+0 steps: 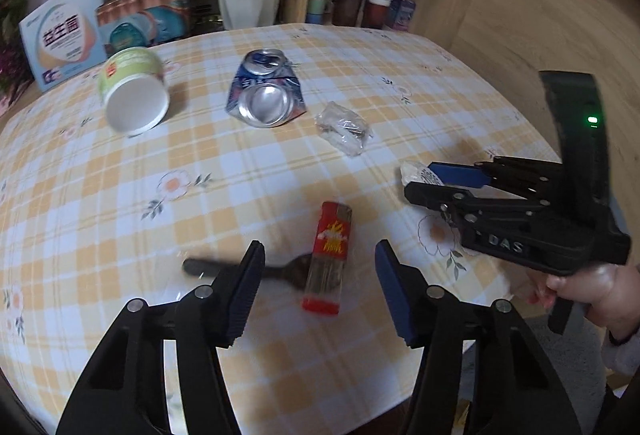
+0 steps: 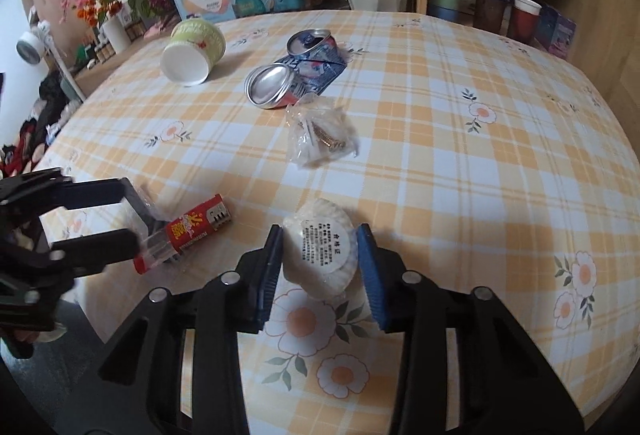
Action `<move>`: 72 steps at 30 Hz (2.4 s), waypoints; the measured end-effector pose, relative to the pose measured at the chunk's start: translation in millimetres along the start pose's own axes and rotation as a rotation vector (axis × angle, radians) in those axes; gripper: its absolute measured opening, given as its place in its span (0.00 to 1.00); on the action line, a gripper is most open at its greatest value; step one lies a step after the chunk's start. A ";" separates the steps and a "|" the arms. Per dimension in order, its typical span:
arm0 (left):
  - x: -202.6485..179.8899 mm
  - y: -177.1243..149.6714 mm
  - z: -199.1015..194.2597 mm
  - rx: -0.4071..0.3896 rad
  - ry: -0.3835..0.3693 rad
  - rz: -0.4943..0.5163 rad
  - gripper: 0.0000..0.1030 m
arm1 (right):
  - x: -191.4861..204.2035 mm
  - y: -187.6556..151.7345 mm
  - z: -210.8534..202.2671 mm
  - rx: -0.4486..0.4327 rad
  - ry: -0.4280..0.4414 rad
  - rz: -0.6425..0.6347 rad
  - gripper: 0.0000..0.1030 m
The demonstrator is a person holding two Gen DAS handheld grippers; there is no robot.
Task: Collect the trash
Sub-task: 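Grasp the red lighter with the left tool while the right tool grasps the round white packet, then carry the lighter and white packet over the basin with both tools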
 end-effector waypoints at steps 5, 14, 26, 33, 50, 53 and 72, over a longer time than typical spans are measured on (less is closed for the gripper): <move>-10.0 5.3 31.6 0.056 0.054 0.069 0.50 | -2.4 -4.6 -2.8 -0.007 0.014 0.030 0.39; -15.1 6.4 54.4 0.052 0.123 0.132 0.35 | -6.0 -6.5 -7.4 -0.017 0.015 0.059 0.39; 5.5 29.3 27.7 -0.005 0.116 0.069 0.22 | -11.2 -7.7 -20.6 -0.023 0.003 0.107 0.39; 13.7 43.3 -4.4 -0.059 0.080 0.006 0.22 | 0.0 -3.2 -36.3 -0.043 -0.003 0.100 0.39; 27.3 39.9 -86.1 -0.171 0.054 -0.047 0.22 | 39.1 6.9 -75.6 -0.095 0.004 0.070 0.39; 30.0 34.7 -103.1 -0.195 0.052 -0.053 0.22 | 47.7 8.4 -82.3 -0.105 0.011 0.061 0.39; 24.4 -26.0 -225.2 -0.345 -0.002 -0.069 0.22 | 121.5 -1.3 -149.0 -0.210 0.052 -0.055 0.39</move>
Point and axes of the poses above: each gripper's, at about its wrist camera, not at the fingertips, and z roughly the way its jaws point, x to its left, y to its top, the point moved 3 cm from there along z, roughly the way its jaws point, and after that the axes turned 14 degrees about -z, right-handed, at the moved point
